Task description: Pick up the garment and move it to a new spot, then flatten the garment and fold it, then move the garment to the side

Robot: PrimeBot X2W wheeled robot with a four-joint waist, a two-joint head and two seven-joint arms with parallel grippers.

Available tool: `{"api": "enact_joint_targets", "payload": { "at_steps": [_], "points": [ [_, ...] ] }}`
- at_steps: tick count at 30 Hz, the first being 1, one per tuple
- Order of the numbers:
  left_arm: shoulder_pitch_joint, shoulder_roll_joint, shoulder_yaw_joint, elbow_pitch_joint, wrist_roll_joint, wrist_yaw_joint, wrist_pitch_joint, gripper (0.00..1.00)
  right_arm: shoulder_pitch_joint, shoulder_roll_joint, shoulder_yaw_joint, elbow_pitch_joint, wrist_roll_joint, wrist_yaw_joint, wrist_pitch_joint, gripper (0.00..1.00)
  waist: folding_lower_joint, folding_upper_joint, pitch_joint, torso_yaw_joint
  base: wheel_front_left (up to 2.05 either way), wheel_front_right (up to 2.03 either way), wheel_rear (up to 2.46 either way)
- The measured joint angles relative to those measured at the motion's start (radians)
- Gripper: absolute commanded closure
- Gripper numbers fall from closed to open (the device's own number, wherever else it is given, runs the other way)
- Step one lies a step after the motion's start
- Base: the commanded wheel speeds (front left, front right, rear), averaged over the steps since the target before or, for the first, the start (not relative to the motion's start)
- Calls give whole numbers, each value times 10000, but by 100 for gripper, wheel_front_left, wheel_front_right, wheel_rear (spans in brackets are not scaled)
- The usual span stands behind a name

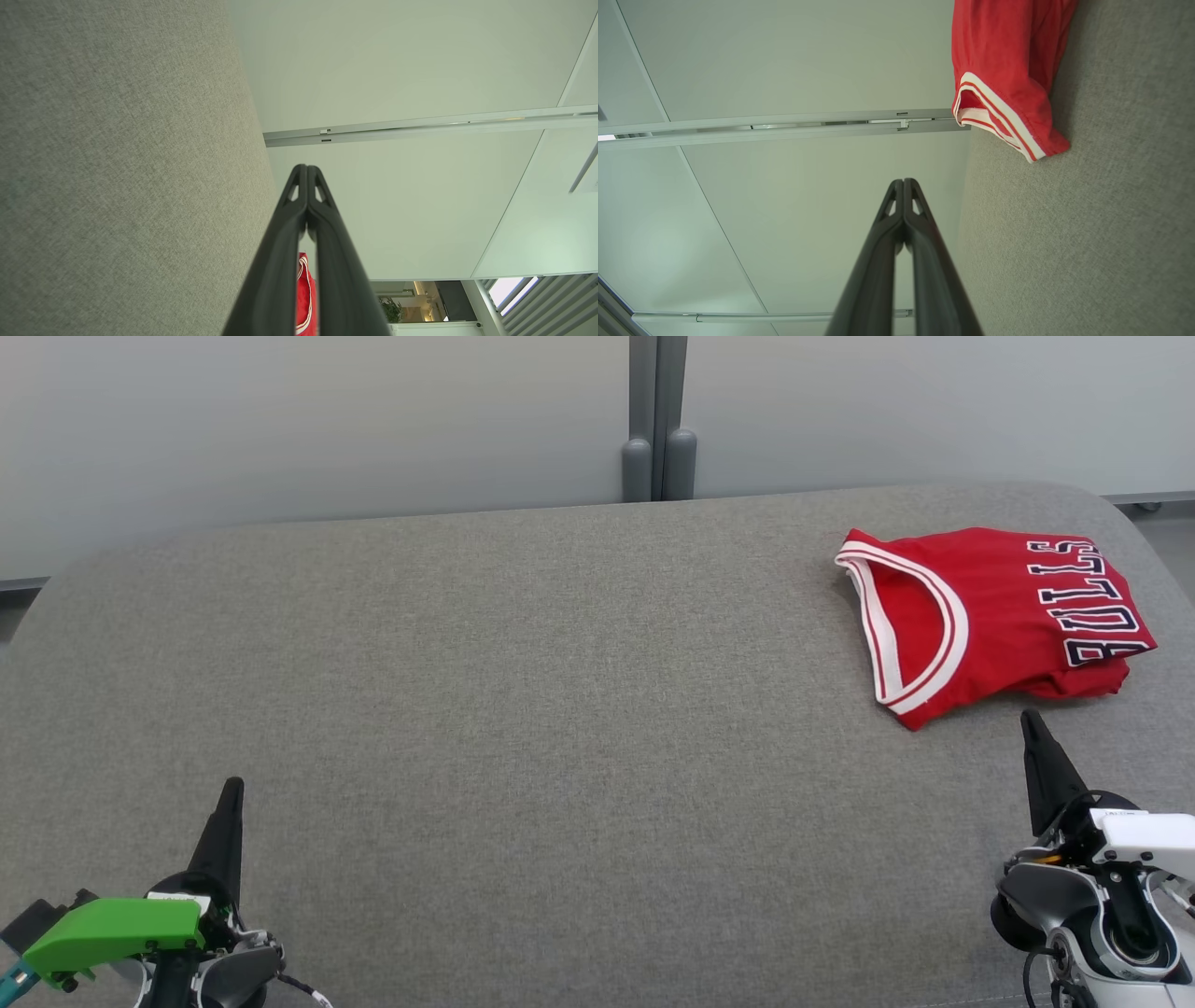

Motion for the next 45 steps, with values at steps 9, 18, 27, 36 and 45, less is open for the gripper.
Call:
{"api": "enact_joint_targets", "payload": {
  "at_steps": [9, 18, 27, 36, 45],
  "points": [
    [0, 0, -2, -2, -2, 0, 0, 100, -4, 6, -4, 15, 0, 2, 0, 100, 0, 0, 0, 0, 0, 0, 0],
    [0, -2, -4, -4, -2, 0, -2, 100, -7, 10, -8, 38, -2, 2, 0, 100, 0, 0, -1, -1, 0, 0, 0],
    [0, -2, -4, -6, -2, 0, -2, 100, -9, 12, -13, 52, -2, 2, 2, 100, 0, 0, -1, -1, 0, 0, 0],
    [0, -2, -6, -8, -2, 0, -2, 100, -11, 15, -19, 63, -2, 4, 2, 100, 0, 0, -1, -1, 0, 0, 0],
    [0, -2, -8, -8, -2, 0, -13, 100, -12, 17, -25, 77, -2, 4, 2, 100, 0, 0, -1, -1, 0, 0, 0]
  ]
}}
